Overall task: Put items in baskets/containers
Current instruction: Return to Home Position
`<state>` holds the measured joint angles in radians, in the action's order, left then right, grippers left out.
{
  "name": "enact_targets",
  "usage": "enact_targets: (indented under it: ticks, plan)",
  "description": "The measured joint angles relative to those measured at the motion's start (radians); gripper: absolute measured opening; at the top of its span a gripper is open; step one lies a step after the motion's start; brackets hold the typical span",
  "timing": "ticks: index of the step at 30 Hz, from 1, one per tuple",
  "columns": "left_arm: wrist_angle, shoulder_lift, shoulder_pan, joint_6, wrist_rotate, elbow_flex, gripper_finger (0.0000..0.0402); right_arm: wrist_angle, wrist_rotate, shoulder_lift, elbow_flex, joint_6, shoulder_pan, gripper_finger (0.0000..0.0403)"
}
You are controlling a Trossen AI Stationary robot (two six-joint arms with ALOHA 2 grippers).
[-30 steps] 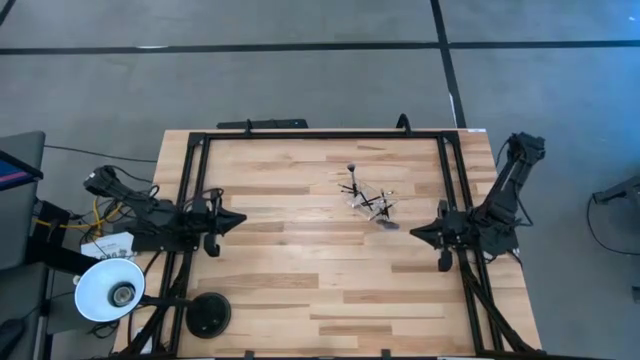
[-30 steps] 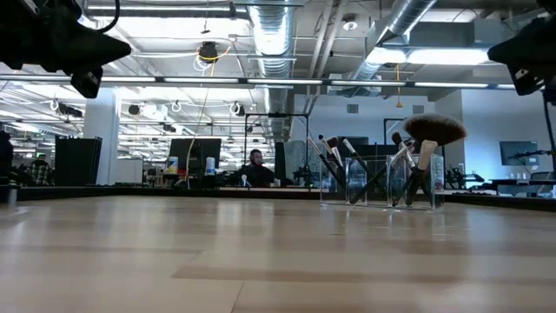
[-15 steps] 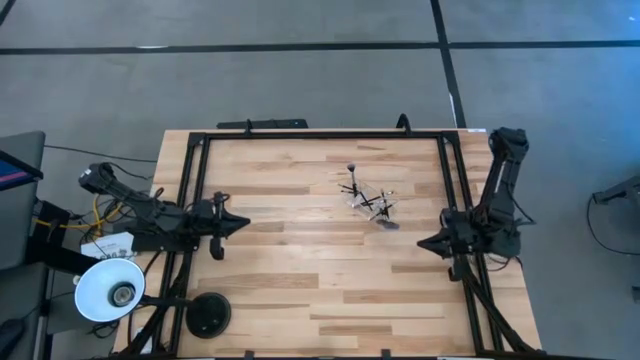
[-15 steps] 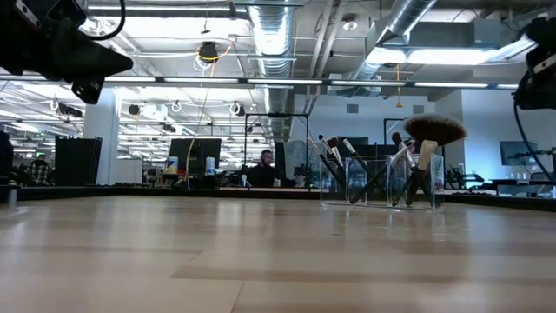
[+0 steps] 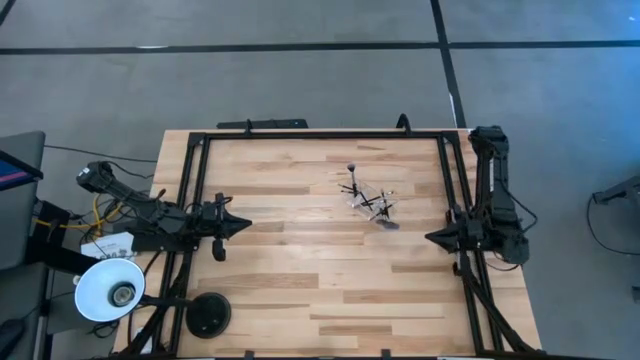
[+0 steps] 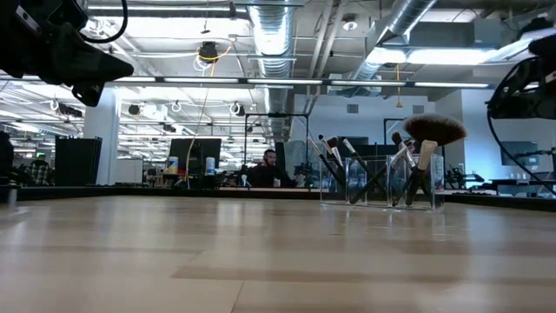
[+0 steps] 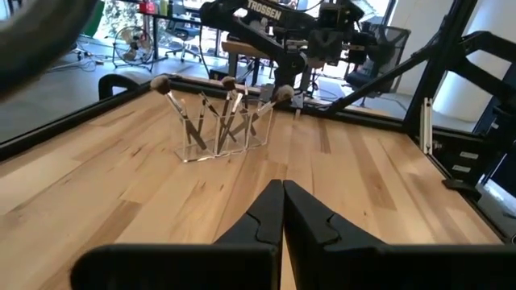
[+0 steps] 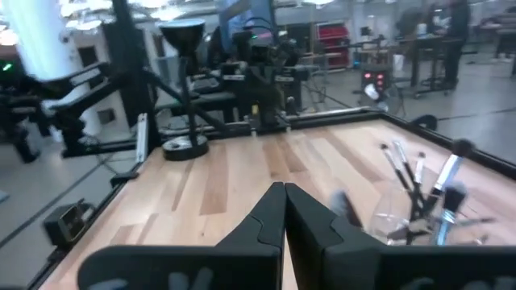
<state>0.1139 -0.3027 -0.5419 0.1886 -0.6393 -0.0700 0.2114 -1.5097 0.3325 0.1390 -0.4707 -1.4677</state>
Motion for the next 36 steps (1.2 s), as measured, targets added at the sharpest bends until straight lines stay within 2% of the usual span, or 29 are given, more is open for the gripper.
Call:
enact_targets:
  ticks: [4, 7, 27, 33, 36]
  plan:
    - [0.000, 0.000, 0.000, 0.000, 0.000, 0.000, 0.0006, 0.203, -0.021, 0.000, 0.000, -0.266, 0.001, 0.0000]
    - [0.000, 0.000, 0.000, 0.000, 0.000, 0.000, 0.0006, 0.278, -0.027, 0.001, 0.001, -0.368, 0.002, 0.0001]
    - [0.007, 0.000, 0.000, 0.000, 0.000, 0.000, 0.0006, 0.274, -0.034, 0.001, 0.001, -0.341, 0.002, 0.0001]
    - [0.008, 0.000, 0.000, 0.000, 0.000, 0.000, 0.0006, 0.266, -0.021, 0.001, 0.000, -0.390, 0.011, 0.0000]
    - [0.008, 0.000, 0.000, 0.000, 0.000, 0.000, 0.0006, 0.217, -0.012, 0.001, 0.000, -0.333, 0.011, 0.0000]
